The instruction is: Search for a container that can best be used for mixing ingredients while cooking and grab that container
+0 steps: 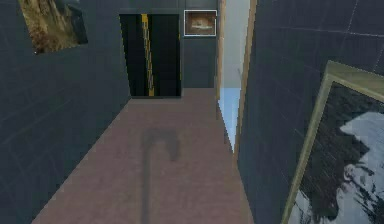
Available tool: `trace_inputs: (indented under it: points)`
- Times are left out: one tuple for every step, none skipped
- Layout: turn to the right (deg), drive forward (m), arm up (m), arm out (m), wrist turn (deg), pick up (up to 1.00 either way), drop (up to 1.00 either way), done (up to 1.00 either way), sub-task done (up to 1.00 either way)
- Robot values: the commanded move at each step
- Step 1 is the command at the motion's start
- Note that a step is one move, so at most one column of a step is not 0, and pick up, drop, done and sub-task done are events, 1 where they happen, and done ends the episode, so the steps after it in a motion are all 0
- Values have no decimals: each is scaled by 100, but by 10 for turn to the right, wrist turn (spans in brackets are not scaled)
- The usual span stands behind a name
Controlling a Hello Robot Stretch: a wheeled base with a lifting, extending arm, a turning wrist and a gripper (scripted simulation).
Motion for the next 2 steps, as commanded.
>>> trace_inputs:
  points:
    - [0,100,0,0,0,0,0,0,0]
    - [0,100,0,0,0,0,0,0,0]
